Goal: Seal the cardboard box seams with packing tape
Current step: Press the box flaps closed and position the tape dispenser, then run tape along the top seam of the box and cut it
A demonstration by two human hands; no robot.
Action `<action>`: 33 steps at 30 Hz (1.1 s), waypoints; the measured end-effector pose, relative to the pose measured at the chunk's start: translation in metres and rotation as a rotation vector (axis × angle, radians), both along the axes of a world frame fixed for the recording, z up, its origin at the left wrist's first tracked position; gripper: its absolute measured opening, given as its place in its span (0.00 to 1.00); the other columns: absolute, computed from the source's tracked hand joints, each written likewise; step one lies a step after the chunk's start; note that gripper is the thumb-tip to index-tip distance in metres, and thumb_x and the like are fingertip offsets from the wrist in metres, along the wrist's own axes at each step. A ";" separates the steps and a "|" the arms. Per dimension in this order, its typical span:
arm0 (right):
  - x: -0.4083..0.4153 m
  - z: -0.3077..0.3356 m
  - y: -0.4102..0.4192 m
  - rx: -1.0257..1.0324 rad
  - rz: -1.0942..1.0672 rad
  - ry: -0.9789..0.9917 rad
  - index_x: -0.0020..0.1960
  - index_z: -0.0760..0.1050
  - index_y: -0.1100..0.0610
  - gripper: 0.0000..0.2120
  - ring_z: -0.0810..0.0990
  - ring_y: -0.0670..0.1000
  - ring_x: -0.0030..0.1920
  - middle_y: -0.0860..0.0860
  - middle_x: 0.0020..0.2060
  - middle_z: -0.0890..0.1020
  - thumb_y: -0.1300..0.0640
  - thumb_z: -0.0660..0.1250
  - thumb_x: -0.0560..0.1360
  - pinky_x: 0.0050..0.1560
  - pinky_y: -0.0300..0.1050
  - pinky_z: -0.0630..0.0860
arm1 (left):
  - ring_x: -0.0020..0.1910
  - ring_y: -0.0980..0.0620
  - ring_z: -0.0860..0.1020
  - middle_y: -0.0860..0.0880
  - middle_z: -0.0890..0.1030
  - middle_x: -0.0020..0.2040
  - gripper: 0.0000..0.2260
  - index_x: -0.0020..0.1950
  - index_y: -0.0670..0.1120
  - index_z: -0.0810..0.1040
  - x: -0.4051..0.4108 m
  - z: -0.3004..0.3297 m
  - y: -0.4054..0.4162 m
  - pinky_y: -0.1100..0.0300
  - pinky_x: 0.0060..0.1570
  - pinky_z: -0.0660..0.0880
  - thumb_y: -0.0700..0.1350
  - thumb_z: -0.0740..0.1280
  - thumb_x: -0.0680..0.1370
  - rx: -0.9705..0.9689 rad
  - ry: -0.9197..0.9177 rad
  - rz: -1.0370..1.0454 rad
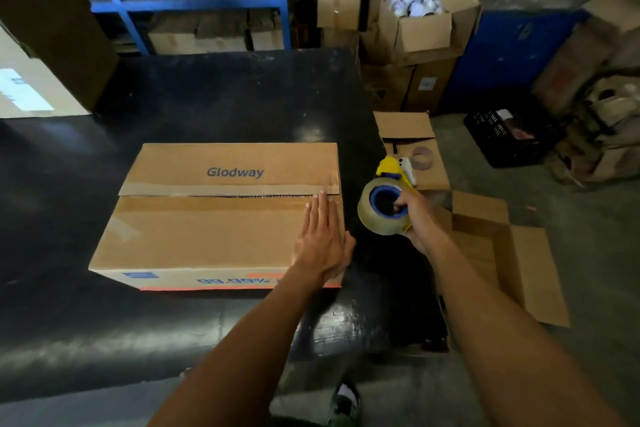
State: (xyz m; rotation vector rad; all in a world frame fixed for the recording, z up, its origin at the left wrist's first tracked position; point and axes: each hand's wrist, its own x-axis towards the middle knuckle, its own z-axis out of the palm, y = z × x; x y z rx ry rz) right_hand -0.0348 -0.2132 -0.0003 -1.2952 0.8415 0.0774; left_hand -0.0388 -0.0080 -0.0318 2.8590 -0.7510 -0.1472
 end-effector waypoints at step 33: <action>0.010 0.104 0.238 -1.262 0.823 -0.652 0.68 0.71 0.37 0.28 0.72 0.47 0.43 0.51 0.49 0.72 0.54 0.72 0.71 0.40 0.28 0.68 | 0.59 0.36 0.81 0.33 0.82 0.58 0.31 0.65 0.32 0.76 0.075 0.151 0.274 0.42 0.63 0.76 0.60 0.57 0.83 -1.418 1.307 0.632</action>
